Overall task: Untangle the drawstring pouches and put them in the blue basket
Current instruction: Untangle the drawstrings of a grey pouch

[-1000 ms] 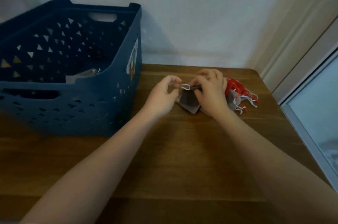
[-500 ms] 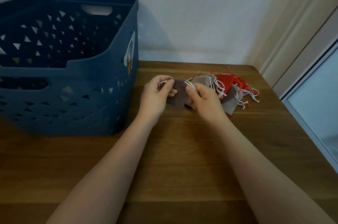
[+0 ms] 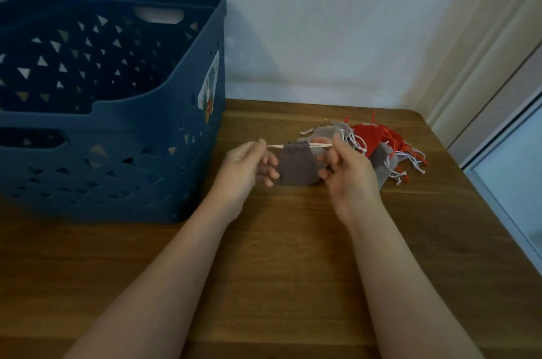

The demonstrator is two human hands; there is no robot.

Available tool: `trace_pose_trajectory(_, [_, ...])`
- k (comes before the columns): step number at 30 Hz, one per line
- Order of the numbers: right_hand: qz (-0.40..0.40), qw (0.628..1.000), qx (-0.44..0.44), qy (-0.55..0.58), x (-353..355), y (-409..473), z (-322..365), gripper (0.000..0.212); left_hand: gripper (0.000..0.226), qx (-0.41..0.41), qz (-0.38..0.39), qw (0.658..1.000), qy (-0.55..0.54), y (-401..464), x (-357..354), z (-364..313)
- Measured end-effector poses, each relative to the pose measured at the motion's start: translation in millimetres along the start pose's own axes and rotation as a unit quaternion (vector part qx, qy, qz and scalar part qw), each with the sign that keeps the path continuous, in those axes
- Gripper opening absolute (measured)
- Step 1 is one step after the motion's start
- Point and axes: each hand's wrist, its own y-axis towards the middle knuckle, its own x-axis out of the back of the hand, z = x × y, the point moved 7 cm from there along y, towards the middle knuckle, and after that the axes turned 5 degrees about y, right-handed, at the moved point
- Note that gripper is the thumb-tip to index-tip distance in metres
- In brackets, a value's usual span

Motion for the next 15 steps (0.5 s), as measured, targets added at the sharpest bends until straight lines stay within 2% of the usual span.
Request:
trace_pose_trajectory(2, [0.027, 0.983, -0.066, 0.171, -5, -2, -4, 0.033, 0.034, 0.065, 0.015, 0.982, -0.175, -2, -3, 4])
trace_pose_trajectory(3, [0.026, 0.968, -0.088, 0.235, -4, -1, -7, 0.036, 0.032, 0.096, 0.025, 0.959, -0.267, -3, -7, 8])
trace_pose_trajectory(5, [0.008, 0.957, -0.088, 0.277, 1, 0, -9, 0.046, 0.033, 0.134, 0.059, 0.902, -0.406, -7, -16, 7])
trace_pose_trajectory(6, [0.003, 0.956, -0.08, 0.283, 1, -1, -7, 0.049, 0.034, 0.134, 0.073, 0.889, -0.432, -9, -20, 5])
trace_pose_trajectory(8, [0.006, 0.949, -0.062, 0.309, -3, -3, -1, 0.052, 0.031, 0.111, 0.079, 0.899, -0.416, -12, -24, 1])
trace_pose_trajectory(11, [0.016, 0.953, -0.049, 0.298, -7, -7, 3, 0.051, 0.033, 0.067, 0.055, 0.954, -0.285, -15, -20, -3])
trace_pose_trajectory(13, [0.023, 0.974, -0.049, 0.219, -5, -9, 1, 0.04, 0.031, 0.046, 0.051, 0.979, -0.192, -17, -18, -4])
trace_pose_trajectory(15, [0.041, 0.996, -0.029, 0.079, -4, -10, -2, 0.028, 0.029, 0.038, 0.045, 0.99, -0.131, -19, -17, -6])
